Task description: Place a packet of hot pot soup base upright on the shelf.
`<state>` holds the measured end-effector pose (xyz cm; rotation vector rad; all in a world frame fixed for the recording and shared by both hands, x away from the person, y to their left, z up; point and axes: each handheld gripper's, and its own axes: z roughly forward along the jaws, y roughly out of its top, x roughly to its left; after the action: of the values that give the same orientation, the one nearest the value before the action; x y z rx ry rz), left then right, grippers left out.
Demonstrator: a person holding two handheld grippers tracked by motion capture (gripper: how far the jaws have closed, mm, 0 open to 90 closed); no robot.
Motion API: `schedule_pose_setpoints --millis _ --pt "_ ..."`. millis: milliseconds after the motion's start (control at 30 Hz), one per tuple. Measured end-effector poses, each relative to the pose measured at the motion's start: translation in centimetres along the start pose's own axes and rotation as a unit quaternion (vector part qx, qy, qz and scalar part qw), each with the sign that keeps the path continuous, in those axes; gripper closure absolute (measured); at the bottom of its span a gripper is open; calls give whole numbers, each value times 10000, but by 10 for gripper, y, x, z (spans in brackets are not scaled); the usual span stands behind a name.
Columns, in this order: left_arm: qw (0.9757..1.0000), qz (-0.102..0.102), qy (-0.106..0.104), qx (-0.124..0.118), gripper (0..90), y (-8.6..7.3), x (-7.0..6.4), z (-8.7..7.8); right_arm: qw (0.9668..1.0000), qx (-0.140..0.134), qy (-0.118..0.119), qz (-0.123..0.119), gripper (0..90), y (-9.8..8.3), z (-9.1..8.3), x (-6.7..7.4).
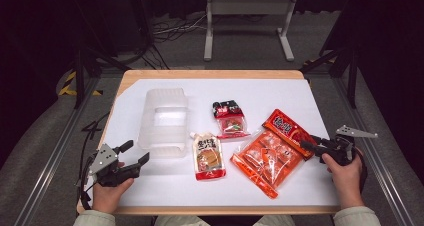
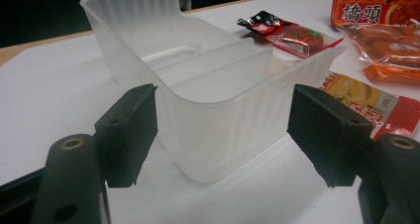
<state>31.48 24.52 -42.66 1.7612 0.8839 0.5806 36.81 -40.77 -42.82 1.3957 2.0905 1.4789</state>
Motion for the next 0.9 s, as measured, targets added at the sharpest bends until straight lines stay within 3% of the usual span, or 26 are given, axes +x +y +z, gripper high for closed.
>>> schedule_pose_setpoints --millis 133,300,400,533,667,900 --pt "10000 4 5 -14 281 0 0 0 9998 128 24 -117 458 0 7 2" --pt "10000 31 29 -24 278 0 -1 0 9993 254 -158 -218 459 -1 16 2" --pt "10000 37 40 -21 275 0 -1 0 9994 189 -271 -142 525 -2 20 0" --pt "10000 38 33 -14 274 -1 -1 1 9976 217 -556 -345 667 0 24 -1" --pt "10000 22 34 11 274 -1 -1 2 9979 333 -540 -162 686 1 26 -5" --pt "10000 43 32 11 274 -1 -1 2 9953 502 -830 -46 765 2 30 -6"
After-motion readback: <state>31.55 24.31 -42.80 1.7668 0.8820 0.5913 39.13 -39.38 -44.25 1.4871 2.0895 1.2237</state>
